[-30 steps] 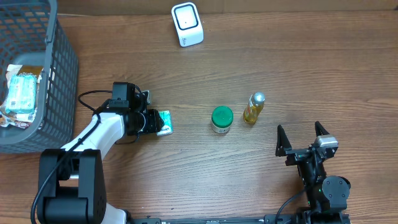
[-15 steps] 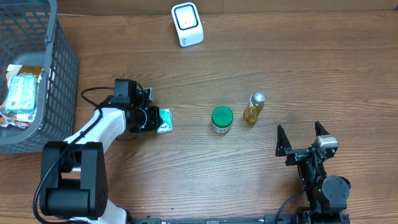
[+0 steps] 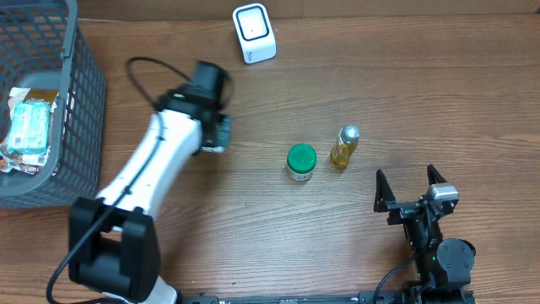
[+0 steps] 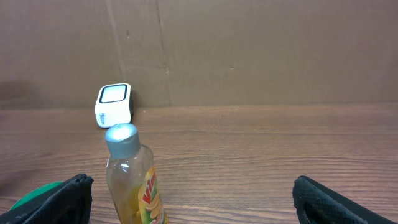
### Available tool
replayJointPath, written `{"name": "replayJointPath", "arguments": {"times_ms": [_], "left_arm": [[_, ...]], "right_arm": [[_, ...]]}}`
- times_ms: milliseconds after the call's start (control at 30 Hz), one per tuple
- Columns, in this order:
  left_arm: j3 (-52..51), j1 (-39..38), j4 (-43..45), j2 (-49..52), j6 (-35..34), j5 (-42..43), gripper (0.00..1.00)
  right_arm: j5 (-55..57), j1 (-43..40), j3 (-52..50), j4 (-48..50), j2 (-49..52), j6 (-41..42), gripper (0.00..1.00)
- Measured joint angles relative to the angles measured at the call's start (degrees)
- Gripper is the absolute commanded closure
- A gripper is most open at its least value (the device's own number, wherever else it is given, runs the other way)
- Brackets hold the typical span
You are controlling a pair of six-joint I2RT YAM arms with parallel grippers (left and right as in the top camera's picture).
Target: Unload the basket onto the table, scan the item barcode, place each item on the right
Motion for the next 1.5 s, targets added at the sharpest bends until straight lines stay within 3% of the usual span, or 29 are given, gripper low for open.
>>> {"name": "replayJointPath", "arguments": {"times_ms": [267, 633, 800, 1000, 1267, 1433, 1500], "left_arm": [[0.0, -14.6, -3.5, 4.1, -5.1, -20.3, 0.96], [0.0, -22.5, -4.8, 18.8, -11.8, -33.3, 0.95], [0.0, -23.5, -4.9, 19.2, -13.6, -34.6, 0.73], [0.0, -23.5, -5.0, 19.2, -14.3, -34.2, 0.67], [1.7, -23.5, -6.1, 19.2, -15.1, -31.7, 0.66], [5.9, -23.5, -8.5, 19.2, -15.2, -29.3, 0.62], [8.6, -23.5, -10.3, 19.2, -15.3, -28.3, 0.55]], "right_arm": [[0.0, 0.0, 0.0, 0.0, 0.0, 0.0, 0.00], [0.0, 0.0, 0.0, 0.0, 0.0, 0.0, 0.00], [0.0, 0.0, 0.0, 0.0, 0.0, 0.0, 0.00], [0.0, 0.0, 0.0, 0.0, 0.0, 0.0, 0.00], [0.0, 0.0, 0.0, 0.0, 0.0, 0.0, 0.00], [0.0, 0.0, 0.0, 0.0, 0.0, 0.0, 0.00], [0.0, 0.0, 0.0, 0.0, 0.0, 0.0, 0.00]]}}
